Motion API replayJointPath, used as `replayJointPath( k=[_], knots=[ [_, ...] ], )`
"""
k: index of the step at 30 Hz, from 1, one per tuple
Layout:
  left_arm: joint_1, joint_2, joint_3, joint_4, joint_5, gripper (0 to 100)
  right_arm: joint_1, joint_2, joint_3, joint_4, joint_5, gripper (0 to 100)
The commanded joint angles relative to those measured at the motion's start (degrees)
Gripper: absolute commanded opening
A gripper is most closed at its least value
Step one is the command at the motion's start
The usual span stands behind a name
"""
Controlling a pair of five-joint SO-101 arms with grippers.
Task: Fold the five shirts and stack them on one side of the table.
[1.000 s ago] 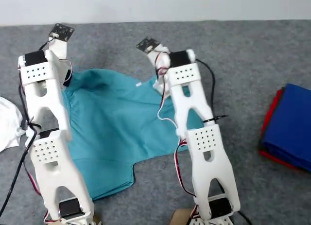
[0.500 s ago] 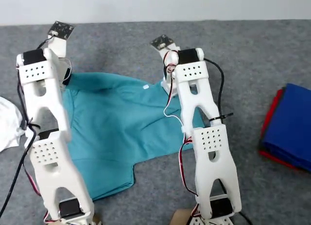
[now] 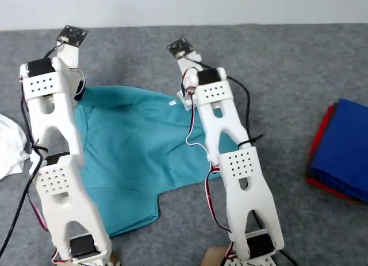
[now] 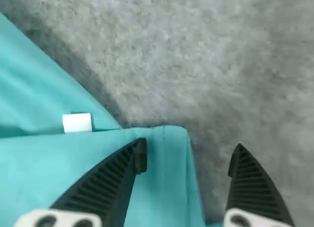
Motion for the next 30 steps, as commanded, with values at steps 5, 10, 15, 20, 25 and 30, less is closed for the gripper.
replayJointPath(
  k=[5, 10, 15, 20, 25, 30],
  knots=[
    [0.53, -4.13, -1.89, 0.18, 0.53, 0, -0.31, 0.04, -2.02, -2.51, -0.35, 9.1],
    [0.53, -4.66, -1.89, 0.44, 0.53, 0, 0.31, -0.75, -4.57, -0.13, 6.07, 1.1],
    [1.32, -7.03, -5.85, 3.25, 0.53, 0, 1.01, -3.38, -15.3, 5.23, 6.42, 1.1],
    [3.87, -11.69, -12.09, 7.65, 0.62, 0, 1.27, -6.81, -24.26, 11.91, 6.51, 1.1],
    [5.63, -16.62, -19.74, 11.08, 2.55, 0, 1.45, -16.31, -23.82, 16.84, 8.09, 1.1],
    [5.54, -22.59, -27.82, 11.69, 7.3, 0, 4.09, -27.65, -23.65, 18.15, 8.09, 1.1]
  ],
)
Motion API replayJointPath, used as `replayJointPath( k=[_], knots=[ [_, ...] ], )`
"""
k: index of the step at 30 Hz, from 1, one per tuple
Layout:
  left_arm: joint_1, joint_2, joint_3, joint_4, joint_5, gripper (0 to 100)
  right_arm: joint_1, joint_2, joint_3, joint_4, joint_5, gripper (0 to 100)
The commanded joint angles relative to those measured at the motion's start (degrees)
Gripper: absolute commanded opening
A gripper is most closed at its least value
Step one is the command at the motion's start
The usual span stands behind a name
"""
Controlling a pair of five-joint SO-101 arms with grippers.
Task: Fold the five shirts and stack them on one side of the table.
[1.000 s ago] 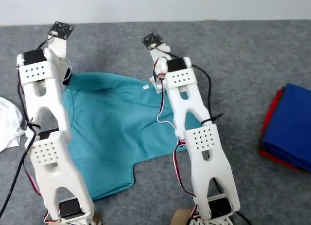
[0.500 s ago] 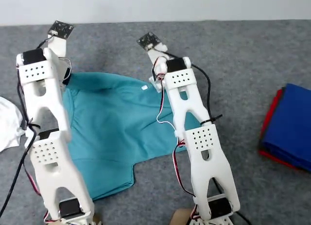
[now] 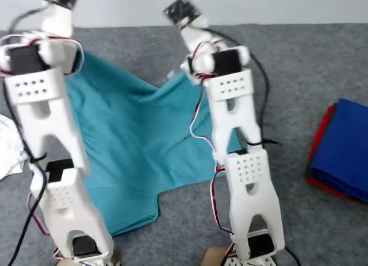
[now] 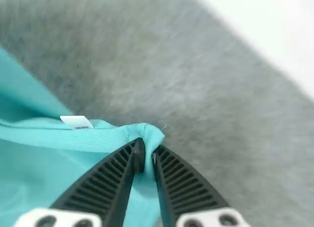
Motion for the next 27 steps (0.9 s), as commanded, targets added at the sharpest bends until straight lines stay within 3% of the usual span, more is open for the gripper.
replayJointPath(
  k=[1, 17, 22, 27],
  knots=[
    [0.35, -7.74, -6.55, 0.53, 2.37, 0, 3.21, -12.18, -3.69, 1.19, 0.79, 1.1],
    [2.9, -33.05, -22.02, -0.7, 2.29, 0, 14.99, -52.97, -2.2, 7.08, 0.79, 1.1],
    [2.9, -39.12, -21.76, -0.7, -3.16, 0, 17.89, -65.89, 9.93, 6.99, 1.32, 1.1],
    [2.55, -40.44, -21.76, -0.62, -3.69, 0, 17.8, -76.35, 24.35, 6.55, 5.45, 1.1]
  ],
)
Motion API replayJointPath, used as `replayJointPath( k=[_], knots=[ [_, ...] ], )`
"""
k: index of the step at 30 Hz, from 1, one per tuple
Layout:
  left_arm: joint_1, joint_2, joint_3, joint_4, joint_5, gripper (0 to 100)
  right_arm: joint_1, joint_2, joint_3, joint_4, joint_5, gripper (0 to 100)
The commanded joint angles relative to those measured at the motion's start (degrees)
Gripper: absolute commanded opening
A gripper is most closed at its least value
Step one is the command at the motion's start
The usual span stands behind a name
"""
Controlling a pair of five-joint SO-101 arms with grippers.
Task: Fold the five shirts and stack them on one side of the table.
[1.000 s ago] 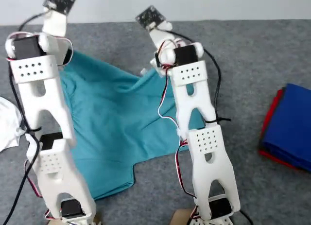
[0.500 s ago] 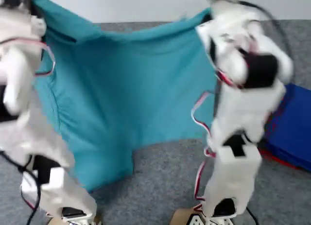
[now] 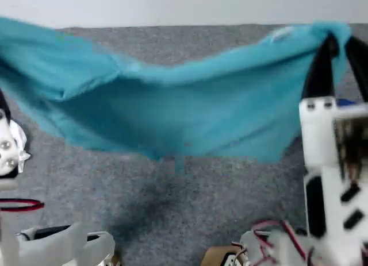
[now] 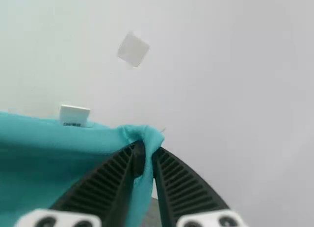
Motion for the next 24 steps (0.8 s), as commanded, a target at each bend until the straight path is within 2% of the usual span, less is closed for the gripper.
replayJointPath(
  k=[1, 6, 11, 15, 20, 24],
  knots=[
    [-0.09, -0.18, -0.57, -0.7, -0.62, 0, 0.75, -5.49, 10.37, 1.71, 1.76, 1.1],
    [0.09, 2.37, 6.64, -0.79, -0.62, 0, 0.92, -6.64, 21.71, 0.48, 1.67, 1.1],
    [1.58, 9.76, 18.95, -0.88, -0.62, 0, 0.92, -6.64, 41.93, -10.77, 1.76, 1.1],
    [4.4, 19.78, 28.18, -3.16, -0.7, 0, 0.75, -6.64, 63.47, -27.56, 2.02, 1.1],
    [6.24, 35.08, 34.51, -13.71, -2.81, 0, 0.66, -5.32, 88.88, -53.67, 2.2, 1.1],
    [6.33, 46.51, 34.42, -21.71, -3.6, 0, 0.92, 2.42, 96.18, -68.18, 3.08, 1.1]
  ],
)
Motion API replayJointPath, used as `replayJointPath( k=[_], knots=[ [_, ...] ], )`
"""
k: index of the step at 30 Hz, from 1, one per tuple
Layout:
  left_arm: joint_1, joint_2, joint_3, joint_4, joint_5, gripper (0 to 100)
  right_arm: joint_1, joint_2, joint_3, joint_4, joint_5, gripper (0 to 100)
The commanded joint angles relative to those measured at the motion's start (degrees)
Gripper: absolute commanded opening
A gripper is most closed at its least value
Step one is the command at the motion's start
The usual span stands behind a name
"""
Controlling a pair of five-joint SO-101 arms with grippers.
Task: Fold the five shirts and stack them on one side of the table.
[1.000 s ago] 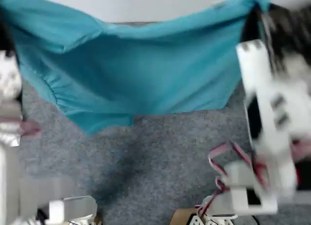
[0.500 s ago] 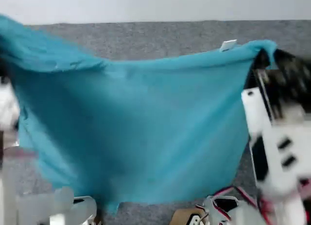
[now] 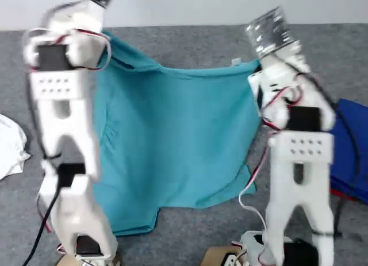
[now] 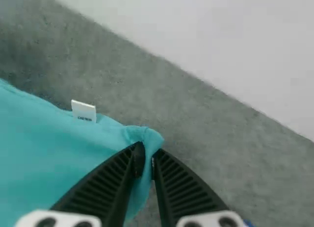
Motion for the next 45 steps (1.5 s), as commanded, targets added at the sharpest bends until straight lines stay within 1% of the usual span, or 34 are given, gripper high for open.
replayJointPath(
  k=[1, 5, 9, 14, 17, 20, 24, 26, 28, 37, 38, 42, 45],
  knots=[
    [0.18, 7.38, -1.19, -7.56, -0.79, 0, 0.92, 6.11, 3.08, -14.11, 0.79, 1.1],
    [0.18, 14.24, -6.2, -12.13, -0.7, 0, 2.24, 16.31, -1.14, -23.25, 0.79, 1.1],
    [0.26, 18.55, -13.05, -14.77, -0.35, 0, 3.65, 24.4, -9.67, -27.21, 0.79, 1.1],
    [-0.18, 21.54, -23.6, -18.81, 3.69, 0, 4.35, 31.34, -21.98, -26.86, 0.7, 1.1],
    [-0.18, 22.59, -28.79, -19.34, 3.34, 0, 3.47, 34.51, -27.69, -26.68, 0.7, 1.1],
    [0.09, 24.18, -29.93, -19.34, 2.9, 0, 2.24, 37.76, -30.42, -26.59, 0.88, 1.1],
    [-0.18, 27.34, -29.76, -18.9, -1.58, 0, 1.45, 40.66, -31.3, -26.59, 0.97, 1.1],
    [-0.26, 28.22, -30.02, -17.14, -2.99, 0, 1.45, 41.27, -31.03, -26.24, 0.88, 1.1],
    [-0.26, 28.04, -30.99, -13.1, -4.84, 0, 1.54, 41.19, -31.03, -23.16, 1.05, 1.0],
    [0.44, 27.78, -39.69, 15.74, -13.71, 0, 1.36, 34.07, -31.21, 1.54, 1.14, 1.0],
    [0.35, 27.96, -40.13, 17.85, -14.24, 0, 1.27, 33.19, -31.21, 4.0, 1.14, 1.0],
    [-1.49, 26.99, -39.52, 17.49, -13.98, 0, 1.45, 29.76, -31.21, 12.88, 1.14, 1.0],
    [-1.67, 24.44, -35.74, 17.58, -13.98, 0, 1.45, 28.35, -31.21, 18.42, 1.14, 1.0]
  ],
)
